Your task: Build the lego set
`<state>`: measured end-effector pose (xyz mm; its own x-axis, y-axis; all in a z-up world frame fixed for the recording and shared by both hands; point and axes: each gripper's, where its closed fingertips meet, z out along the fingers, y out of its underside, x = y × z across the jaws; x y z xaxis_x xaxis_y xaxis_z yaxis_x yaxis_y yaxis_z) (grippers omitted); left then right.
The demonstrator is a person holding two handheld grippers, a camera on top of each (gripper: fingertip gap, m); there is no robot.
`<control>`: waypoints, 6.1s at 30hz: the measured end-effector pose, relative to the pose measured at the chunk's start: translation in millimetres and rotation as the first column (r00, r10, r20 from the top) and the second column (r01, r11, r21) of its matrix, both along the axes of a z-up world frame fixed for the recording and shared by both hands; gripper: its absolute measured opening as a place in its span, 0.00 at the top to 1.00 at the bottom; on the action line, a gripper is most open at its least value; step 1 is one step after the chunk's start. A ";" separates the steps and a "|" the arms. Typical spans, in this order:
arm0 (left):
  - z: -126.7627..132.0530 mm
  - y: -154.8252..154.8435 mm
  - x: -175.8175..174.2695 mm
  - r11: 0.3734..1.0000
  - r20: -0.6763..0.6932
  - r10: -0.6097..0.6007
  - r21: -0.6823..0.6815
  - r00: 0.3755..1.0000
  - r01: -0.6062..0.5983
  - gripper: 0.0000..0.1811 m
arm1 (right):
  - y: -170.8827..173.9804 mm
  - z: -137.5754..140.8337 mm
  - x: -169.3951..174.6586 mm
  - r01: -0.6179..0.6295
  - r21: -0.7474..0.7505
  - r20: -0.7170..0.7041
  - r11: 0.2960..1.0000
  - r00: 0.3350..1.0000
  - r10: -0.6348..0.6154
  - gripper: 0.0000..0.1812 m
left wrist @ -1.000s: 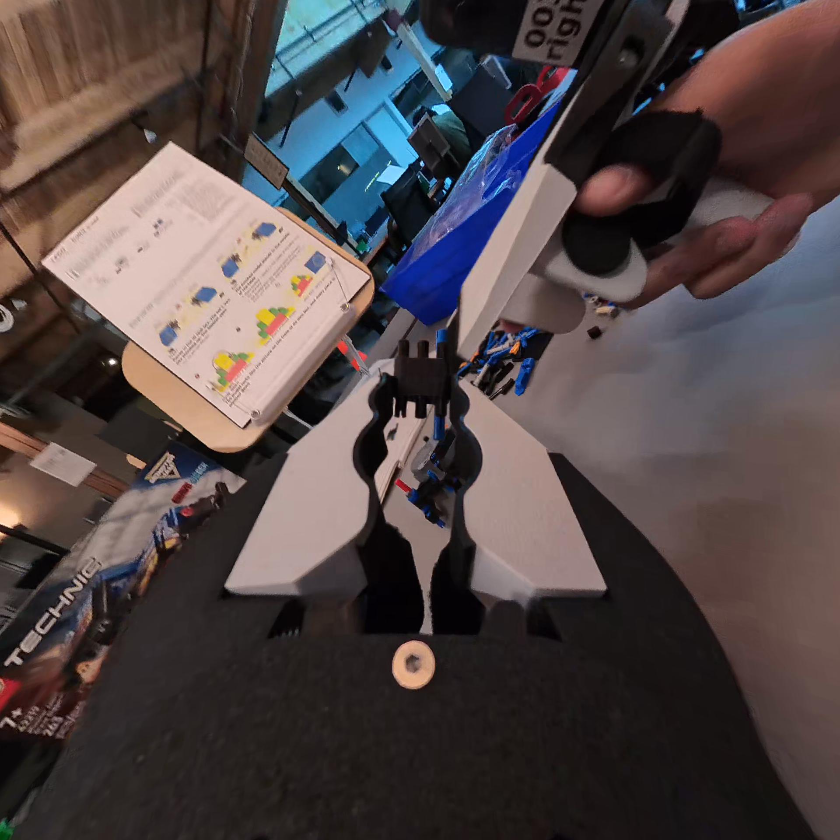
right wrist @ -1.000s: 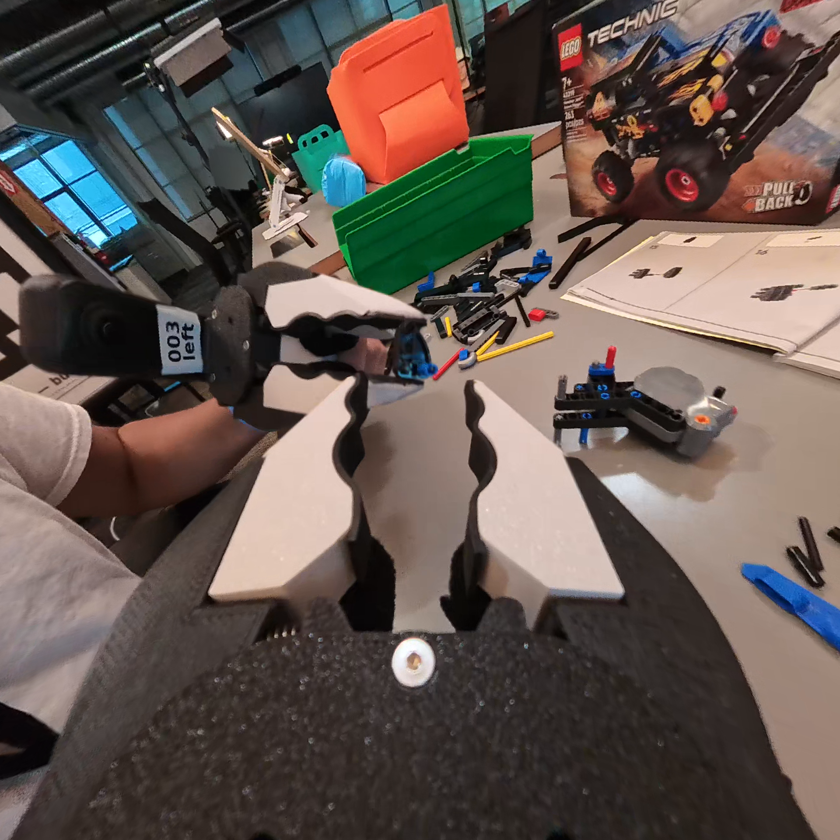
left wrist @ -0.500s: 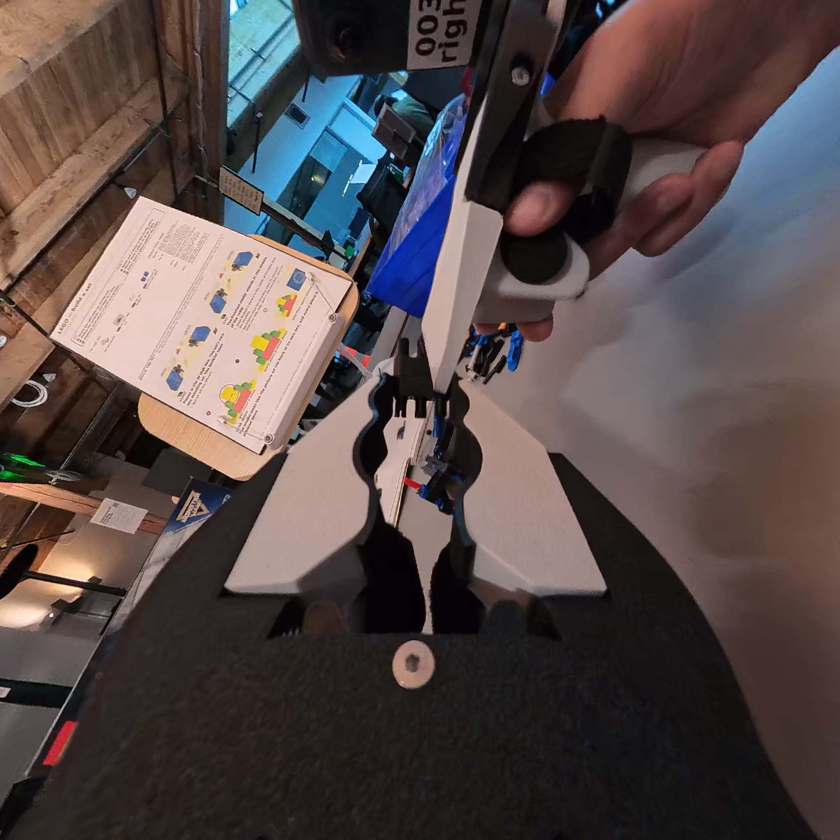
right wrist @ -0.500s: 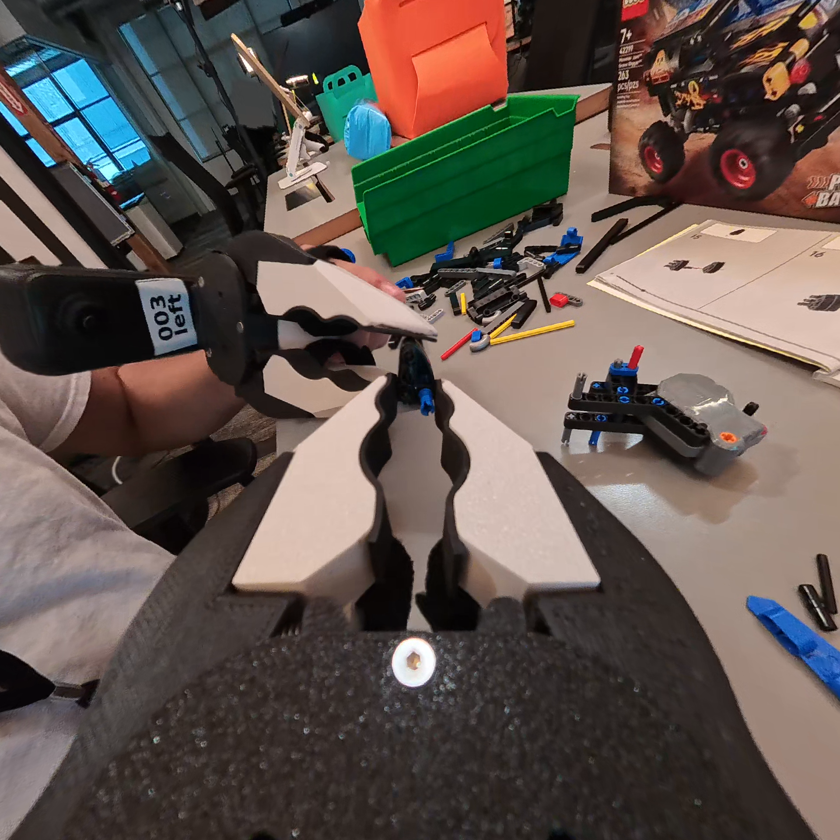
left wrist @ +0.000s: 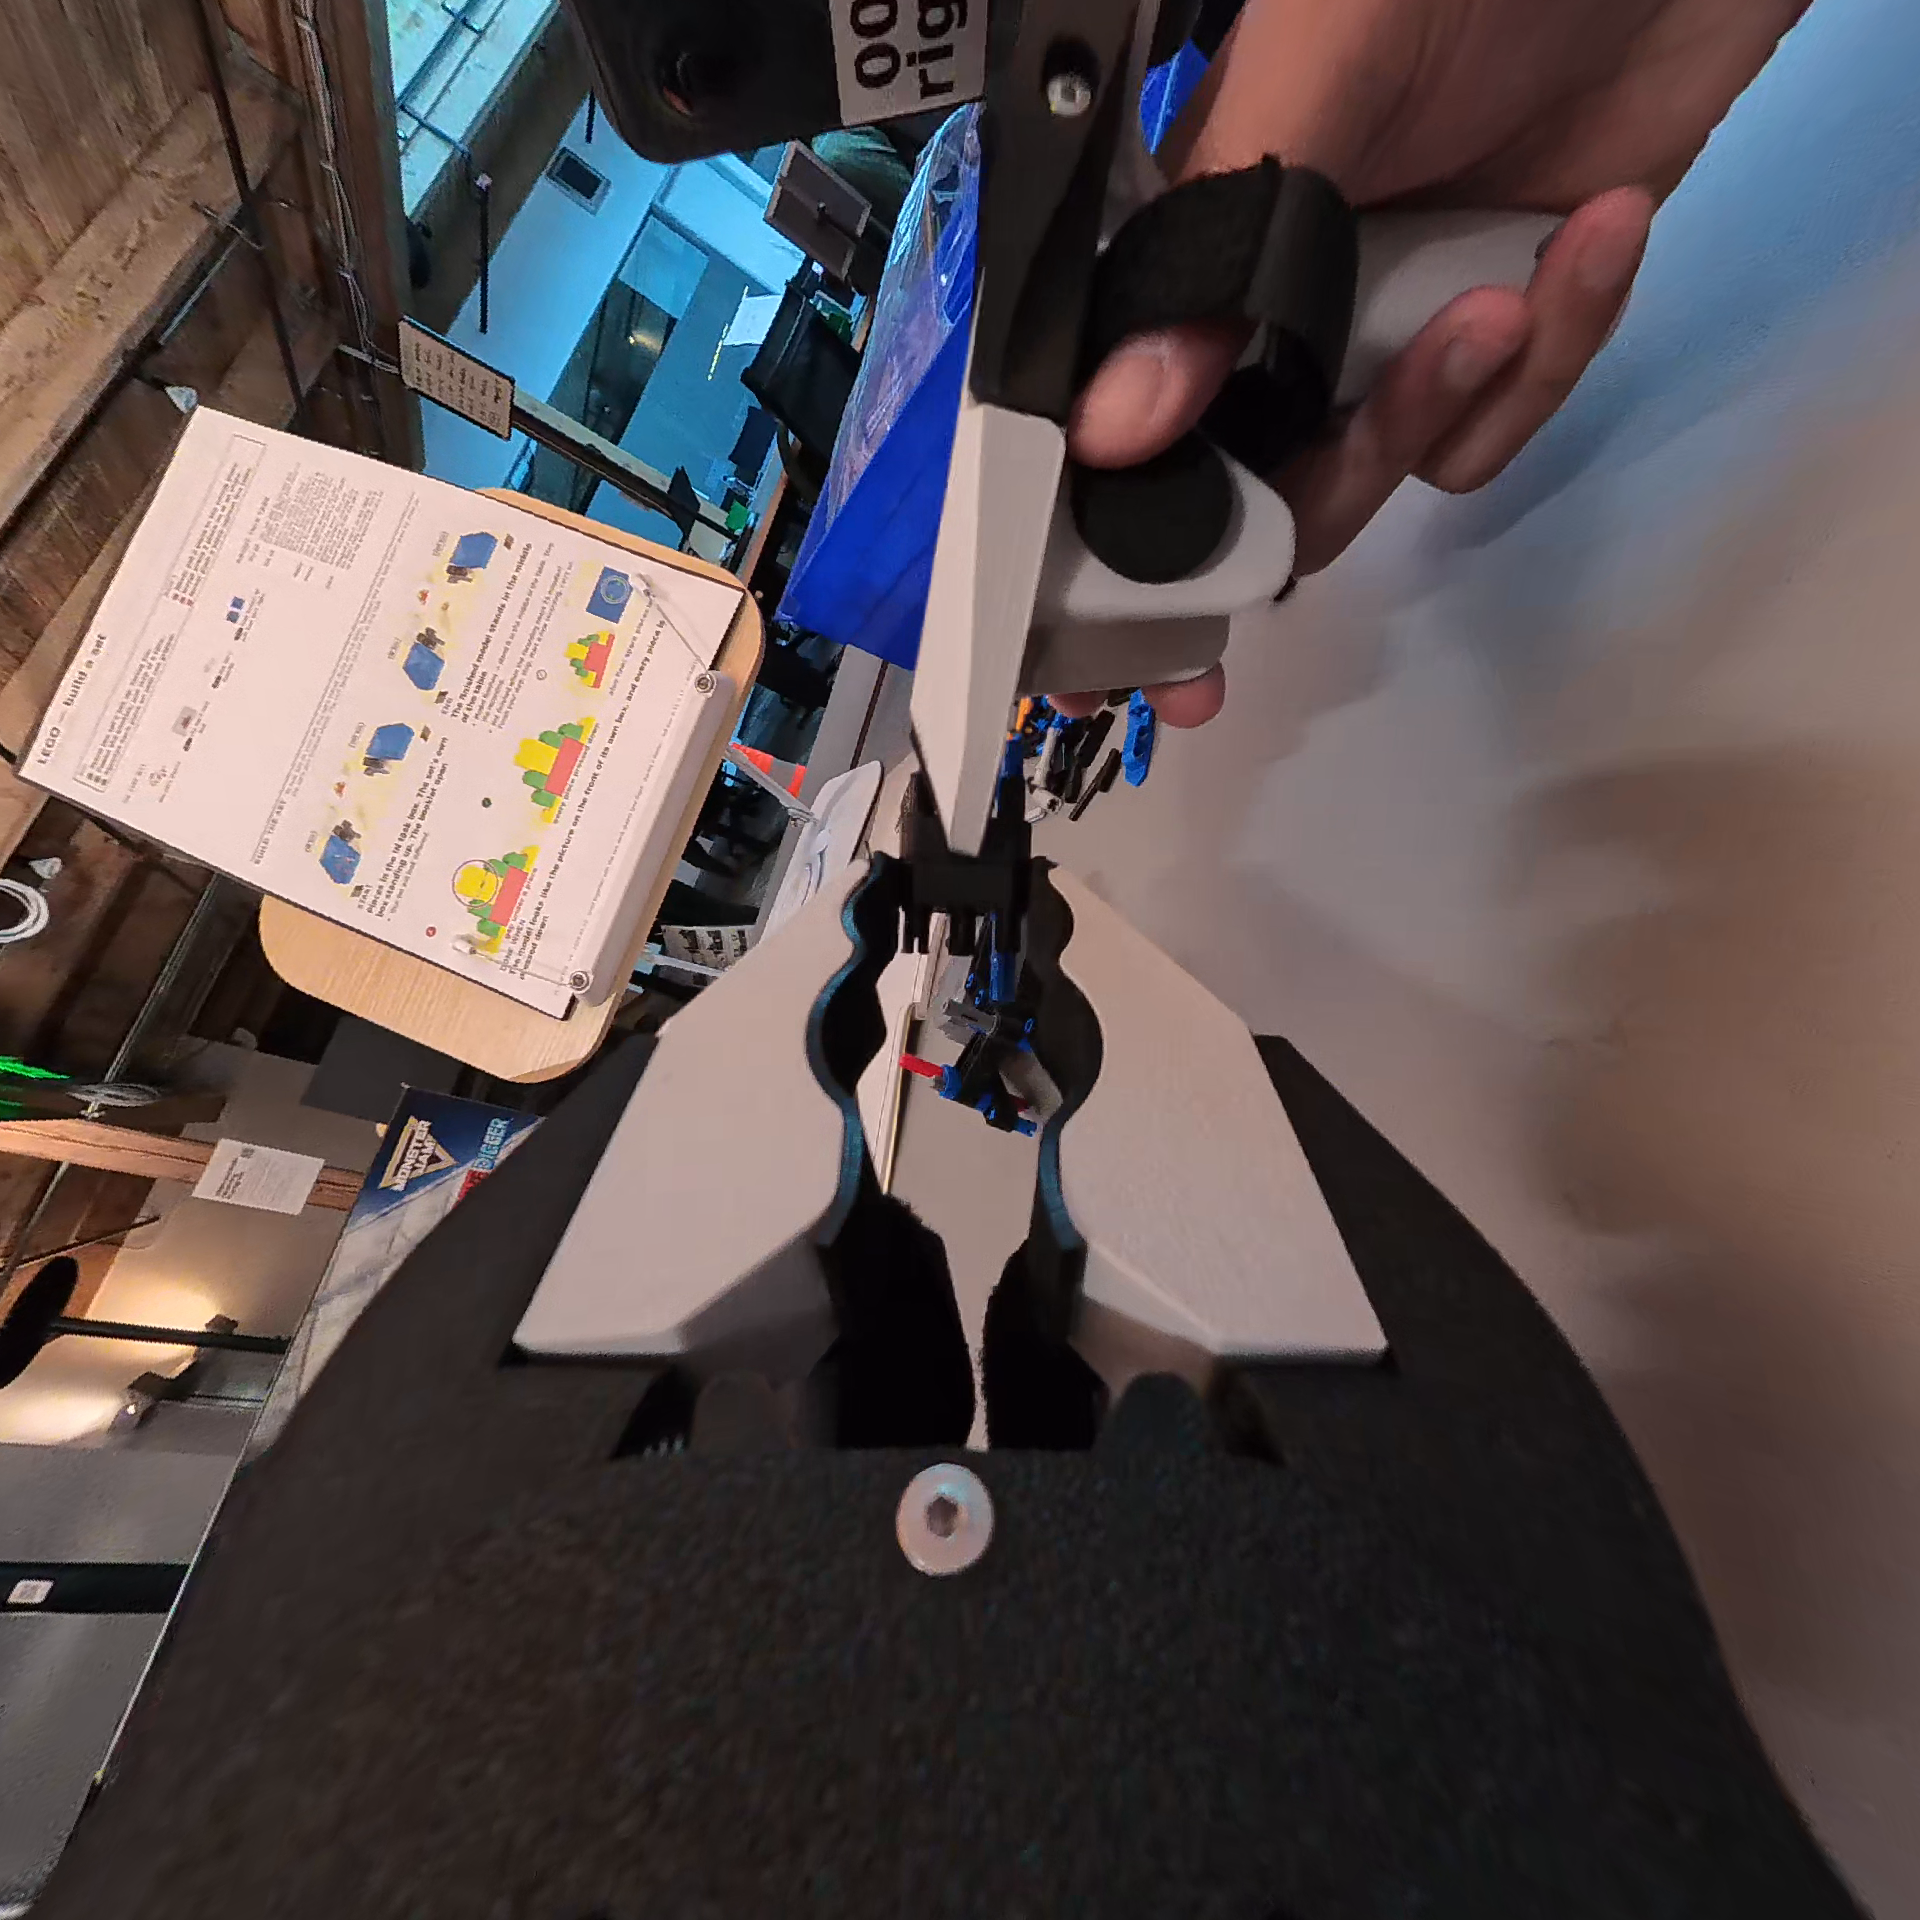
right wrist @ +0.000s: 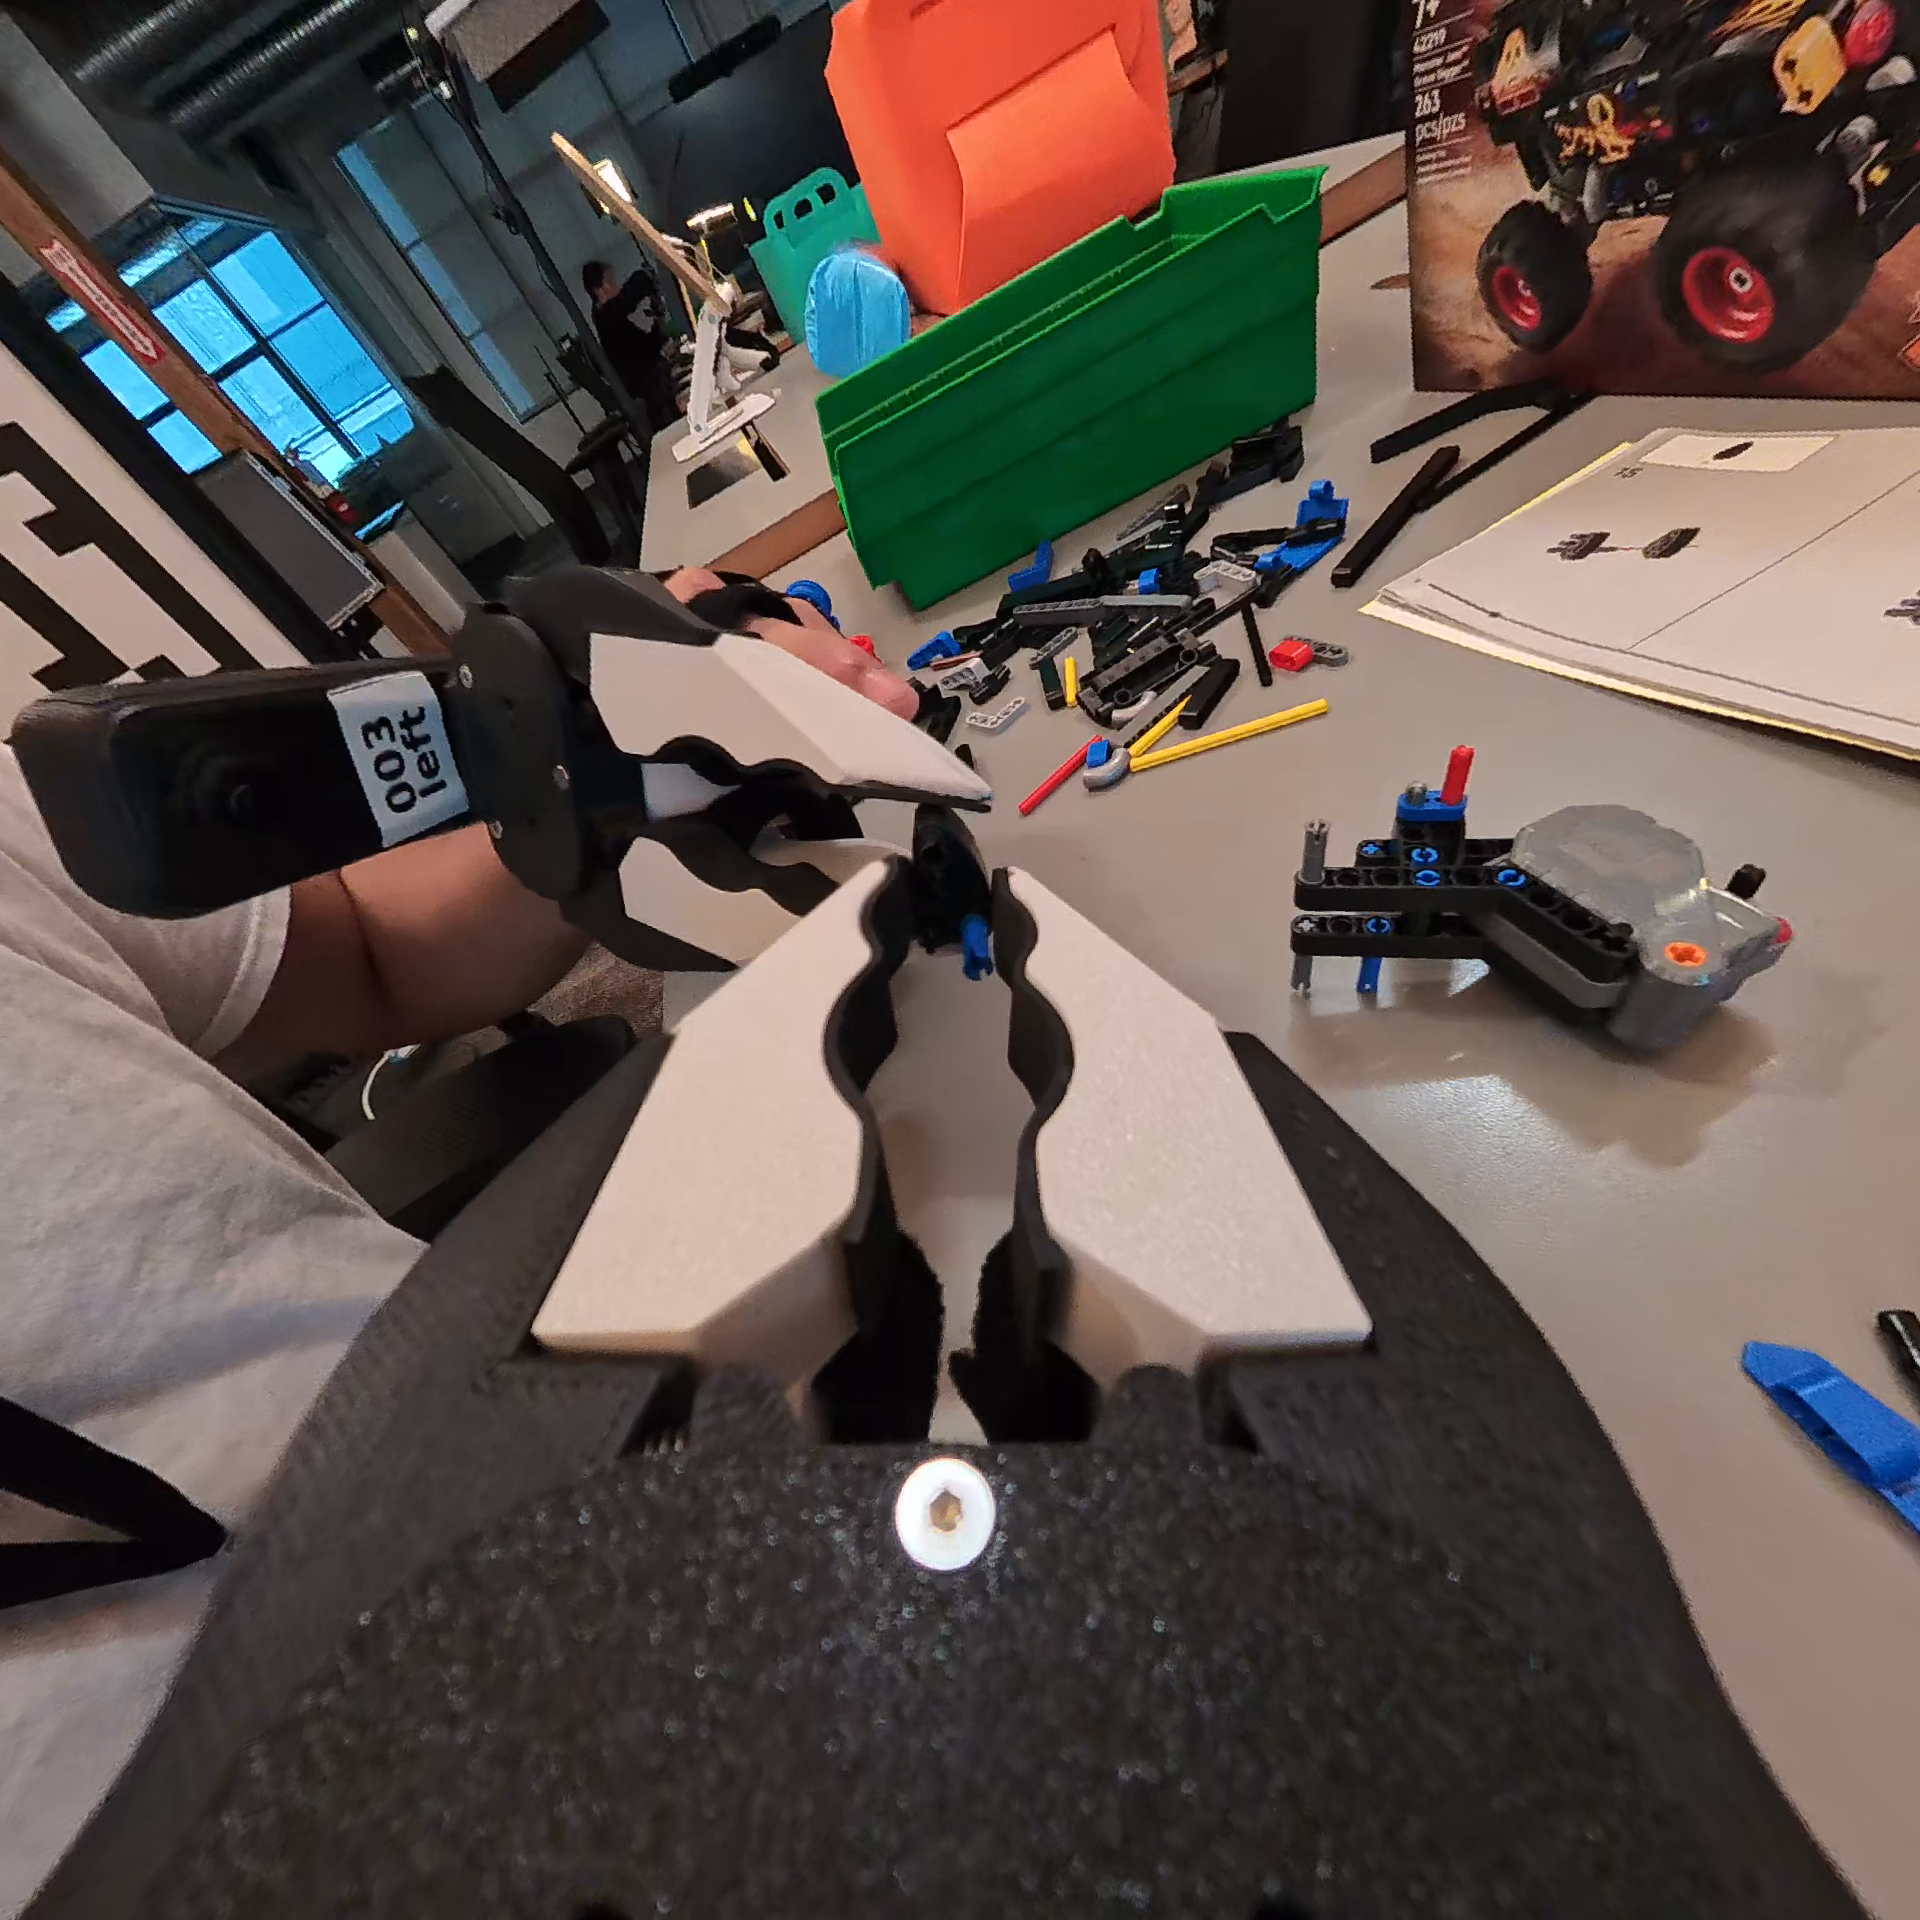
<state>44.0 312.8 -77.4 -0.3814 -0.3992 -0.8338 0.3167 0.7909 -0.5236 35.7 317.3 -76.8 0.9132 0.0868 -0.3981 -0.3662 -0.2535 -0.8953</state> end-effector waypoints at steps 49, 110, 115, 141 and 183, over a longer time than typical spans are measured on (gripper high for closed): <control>-62.0 73.3 64.0 0.789 -0.698 0.117 -0.366 0.706 -0.493 0.79 | -20.4 10.8 30.9 0.034 0.183 -0.176 0.983 0.984 -0.001 0.92; -43.9 30.8 76.9 0.980 -0.004 0.191 0.062 0.982 -0.191 0.97 | 6.5 -31.4 89.8 0.242 -0.063 -0.044 0.968 0.969 -0.245 0.92; -43.3 33.8 78.2 0.973 -0.002 0.224 0.053 0.975 -0.224 0.97 | 3.9 -30.2 90.8 0.273 -0.059 0.022 0.960 0.962 -0.272 0.92; -41.5 27.3 74.8 0.959 0.118 0.232 0.138 0.966 -0.247 0.97 | 0.6 -29.2 94.9 0.333 -0.033 0.253 0.942 0.915 -0.315 0.92; -63.1 44.1 31.0 0.959 -0.420 0.214 -0.082 0.882 -0.271 0.93 | -8.1 -22.4 83.9 0.260 -0.044 0.105 0.965 0.961 -0.254 0.92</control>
